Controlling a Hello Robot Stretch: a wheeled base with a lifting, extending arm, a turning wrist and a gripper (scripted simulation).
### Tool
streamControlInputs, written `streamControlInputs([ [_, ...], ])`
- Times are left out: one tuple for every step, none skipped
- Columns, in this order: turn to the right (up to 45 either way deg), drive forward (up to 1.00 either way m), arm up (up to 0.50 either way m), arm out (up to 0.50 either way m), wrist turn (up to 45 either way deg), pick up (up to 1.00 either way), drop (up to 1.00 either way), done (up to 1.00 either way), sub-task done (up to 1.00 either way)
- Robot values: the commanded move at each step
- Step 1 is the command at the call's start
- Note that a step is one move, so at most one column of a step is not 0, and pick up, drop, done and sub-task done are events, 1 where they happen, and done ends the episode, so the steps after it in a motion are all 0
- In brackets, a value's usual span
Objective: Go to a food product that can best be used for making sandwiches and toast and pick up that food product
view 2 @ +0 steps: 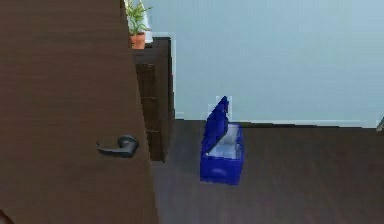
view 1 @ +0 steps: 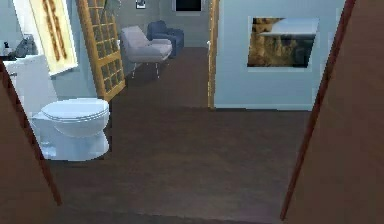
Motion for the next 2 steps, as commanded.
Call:
streamControlInputs([
  [0.0,0.50,0.00,0.00,0.0,0.00,0.00,0.00,0.00],
  [3.0,0.00,0.00,0.00,0.0,0.00,0.00,0.00,0.00],
])
